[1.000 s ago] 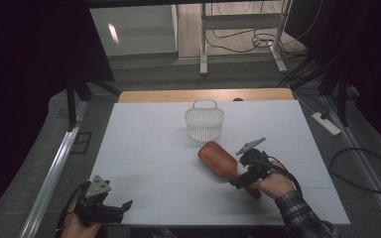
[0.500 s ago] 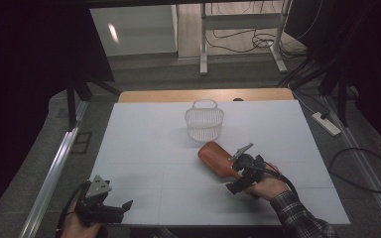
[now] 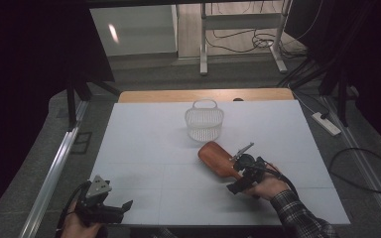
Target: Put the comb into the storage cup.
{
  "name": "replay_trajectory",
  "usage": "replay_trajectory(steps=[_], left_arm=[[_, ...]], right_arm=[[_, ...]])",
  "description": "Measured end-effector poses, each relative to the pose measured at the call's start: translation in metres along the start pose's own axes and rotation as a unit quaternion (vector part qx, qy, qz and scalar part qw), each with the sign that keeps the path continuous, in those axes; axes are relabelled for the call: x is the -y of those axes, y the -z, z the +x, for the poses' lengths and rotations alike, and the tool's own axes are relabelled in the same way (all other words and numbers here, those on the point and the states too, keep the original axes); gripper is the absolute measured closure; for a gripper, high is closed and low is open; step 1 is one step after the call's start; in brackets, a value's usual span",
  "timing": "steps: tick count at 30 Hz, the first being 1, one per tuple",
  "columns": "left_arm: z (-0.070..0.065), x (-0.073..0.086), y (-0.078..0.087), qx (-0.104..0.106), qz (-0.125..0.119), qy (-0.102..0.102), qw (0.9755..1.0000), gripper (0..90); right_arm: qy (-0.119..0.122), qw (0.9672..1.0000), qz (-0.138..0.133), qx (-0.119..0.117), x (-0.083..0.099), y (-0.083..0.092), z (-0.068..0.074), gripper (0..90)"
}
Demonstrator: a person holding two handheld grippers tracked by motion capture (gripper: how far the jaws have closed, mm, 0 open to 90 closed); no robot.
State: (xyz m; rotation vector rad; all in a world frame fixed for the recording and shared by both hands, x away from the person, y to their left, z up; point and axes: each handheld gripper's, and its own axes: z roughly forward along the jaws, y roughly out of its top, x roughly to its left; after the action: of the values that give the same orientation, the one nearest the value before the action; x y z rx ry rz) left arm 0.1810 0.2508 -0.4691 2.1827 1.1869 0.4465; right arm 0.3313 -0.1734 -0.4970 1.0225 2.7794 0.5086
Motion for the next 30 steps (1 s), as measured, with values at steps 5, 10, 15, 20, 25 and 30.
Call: replay_trajectory(steps=[5,10,15,20,25,30], left_arm=[[0.0000,0.0000,0.0001,0.000,0.000,0.000,1.0000,2.0],[0.0000,0.0000,0.0001,0.000,0.000,-0.001,1.0000,2.0],[-0.0001,0.0000,0.0001,0.000,0.000,-0.001,1.0000,2.0],[-0.0003,-0.0001,0.0001,0.000,0.000,-0.002,1.0000,2.0],[-0.0004,-0.0001,0.0000,-0.001,0.001,-0.003,1.0000,2.0],[-0.0007,-0.0002,-0.0002,-0.002,0.001,-0.004,1.0000,2.0]], right_arm=[[0.001,1.0000,0.002,-0.003,-0.0003,-0.0005,0.0003,0.0],[-0.003,1.0000,-0.004,-0.004,-0.0007,-0.0001,-0.0004,6.4],[-0.006,0.9998,-0.011,-0.017,-0.0012,0.0012,-0.0015,19.1],[-0.002,0.9998,-0.019,-0.010,-0.0014,0.0022,-0.0016,32.3],[-0.001,0.9998,-0.017,-0.013,-0.0016,0.0020,-0.0032,45.3],[-0.001,0.9998,-0.016,-0.012,-0.0022,0.0011,-0.0034,55.3]])
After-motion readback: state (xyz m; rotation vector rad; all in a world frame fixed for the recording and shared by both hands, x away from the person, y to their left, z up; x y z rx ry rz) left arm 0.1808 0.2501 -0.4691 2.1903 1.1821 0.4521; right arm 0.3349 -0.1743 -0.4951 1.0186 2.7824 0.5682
